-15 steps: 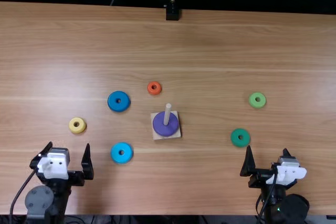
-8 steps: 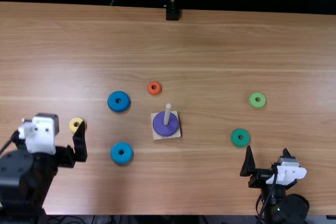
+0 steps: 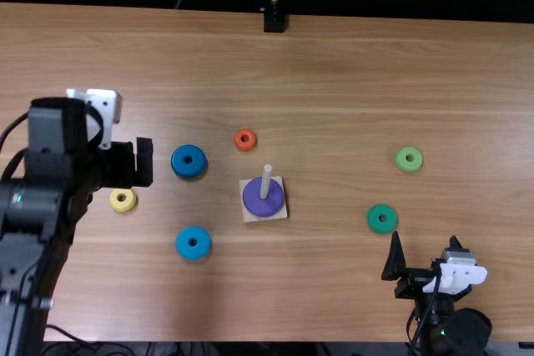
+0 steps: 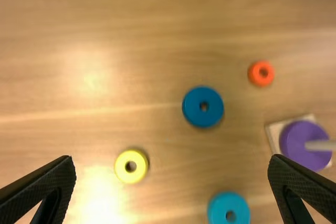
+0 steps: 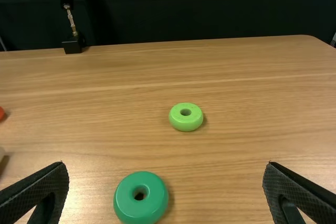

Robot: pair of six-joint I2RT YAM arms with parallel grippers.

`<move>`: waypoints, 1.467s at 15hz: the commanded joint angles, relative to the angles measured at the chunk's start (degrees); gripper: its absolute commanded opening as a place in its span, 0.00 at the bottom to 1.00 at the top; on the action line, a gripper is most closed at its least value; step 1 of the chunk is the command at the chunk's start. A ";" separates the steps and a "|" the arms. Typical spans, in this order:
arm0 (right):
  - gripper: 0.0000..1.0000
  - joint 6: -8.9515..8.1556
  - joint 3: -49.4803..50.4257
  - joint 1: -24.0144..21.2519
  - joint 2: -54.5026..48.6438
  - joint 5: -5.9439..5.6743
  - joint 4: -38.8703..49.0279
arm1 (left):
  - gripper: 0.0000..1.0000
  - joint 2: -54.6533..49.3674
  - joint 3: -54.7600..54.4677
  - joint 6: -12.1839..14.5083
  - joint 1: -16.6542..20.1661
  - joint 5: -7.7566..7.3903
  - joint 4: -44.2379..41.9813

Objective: Build the Hanoi tower: stack the rings onto the peg from bottom to top in this color order: purple, dark blue, light blue, dark green, light green, yellow, orange.

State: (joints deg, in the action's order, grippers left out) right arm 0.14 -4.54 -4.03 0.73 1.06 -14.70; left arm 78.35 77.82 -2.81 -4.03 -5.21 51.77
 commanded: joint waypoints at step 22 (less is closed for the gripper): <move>1.00 0.28 3.57 -0.54 -0.73 0.21 -4.03 | 1.00 35.12 6.64 8.82 -11.26 7.53 -5.05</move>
State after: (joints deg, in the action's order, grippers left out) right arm 0.16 -4.54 -4.03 0.73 1.04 -14.70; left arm 112.12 82.54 4.86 -15.00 2.04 46.78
